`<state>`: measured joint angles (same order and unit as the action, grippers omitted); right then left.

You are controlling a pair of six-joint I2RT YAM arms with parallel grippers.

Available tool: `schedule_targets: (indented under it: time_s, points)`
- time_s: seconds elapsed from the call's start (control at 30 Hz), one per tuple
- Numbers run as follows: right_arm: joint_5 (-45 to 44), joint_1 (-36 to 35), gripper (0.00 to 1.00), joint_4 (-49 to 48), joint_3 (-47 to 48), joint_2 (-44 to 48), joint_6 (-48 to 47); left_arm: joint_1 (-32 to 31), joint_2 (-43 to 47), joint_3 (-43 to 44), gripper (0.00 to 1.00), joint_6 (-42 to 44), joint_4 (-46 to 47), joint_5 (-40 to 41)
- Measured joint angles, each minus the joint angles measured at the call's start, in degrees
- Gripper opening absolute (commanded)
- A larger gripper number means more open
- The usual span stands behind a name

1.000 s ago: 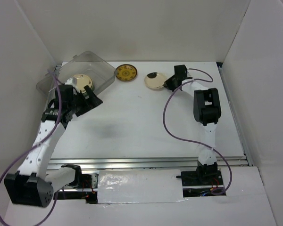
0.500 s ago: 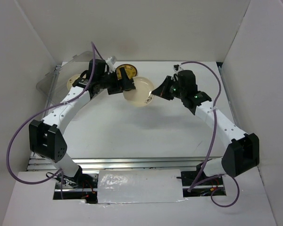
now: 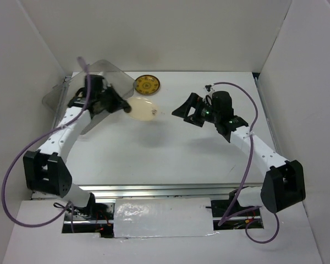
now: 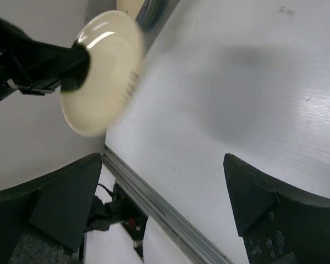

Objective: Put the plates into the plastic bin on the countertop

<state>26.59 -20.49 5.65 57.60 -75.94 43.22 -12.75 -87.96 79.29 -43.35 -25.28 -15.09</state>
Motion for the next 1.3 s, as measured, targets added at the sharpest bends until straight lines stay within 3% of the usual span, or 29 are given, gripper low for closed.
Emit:
schedule_targets:
  time_s: [0.17, 0.23, 0.37, 0.53, 0.67, 0.73, 0.77, 0.8, 0.87, 1.0, 1.2, 1.3]
  points:
    - [1.7, 5.8, 1.0, -6.0, -12.1, 1.9, 2.2, 22.7, 9.7, -13.0, 0.0, -10.0, 8.1, 9.8]
    - [2.6, 6.0, 1.0, -7.0, -16.5, 1.9, 3.0, 28.5, 11.8, -17.6, 0.0, -14.1, 13.9, 15.1]
    - [4.6, 5.1, 1.0, -8.9, -21.0, 2.7, 4.1, 30.1, 6.4, -16.0, 0.0, -17.0, 18.8, 19.3]
    - [5.9, 3.5, 1.0, -9.9, -21.7, 7.1, 4.2, 30.9, -7.7, -7.8, 0.0, -17.0, 25.0, 17.7]
    - [6.4, 3.0, 1.0, -10.1, -21.7, 11.8, 3.6, 31.3, -13.1, -5.6, 0.02, -16.8, 24.9, 17.6]
    - [6.7, 2.9, 1.0, -9.9, -21.7, 13.9, 3.3, 31.5, -14.1, -5.5, 0.25, -16.8, 24.7, 17.7]
    - [6.7, 2.8, 1.0, -9.7, -21.7, 14.9, 3.2, 31.5, -14.6, -5.3, 0.42, -16.7, 24.6, 17.7]
    - [6.8, 2.7, 1.0, -9.5, -21.7, 16.0, 3.0, 31.5, -15.1, -4.7, 0.69, -16.3, 24.2, 17.5]
    - [6.7, 2.4, 1.0, -9.1, -21.7, 17.7, 2.6, 31.3, -16.3, -2.6, 0.99, -15.7, 23.8, 16.9]
    - [6.6, 2.1, 1.0, -9.0, -21.7, 18.9, 1.9, 30.2, -17.7, 4.6, 0.99, -14.4, 18.3, 16.8]
    - [6.4, 1.9, 1.0, -12.2, -21.6, 10.6, 3.0, 29.4, -22.9, 32.3, 0.99, -13.7, -2.6, 18.4]
    - [4.8, 1.9, 1.0, -15.6, -20.1, 1.8, 4.8, 29.4, -15.5, 24.8, 0.99, -13.5, -5.0, 17.7]
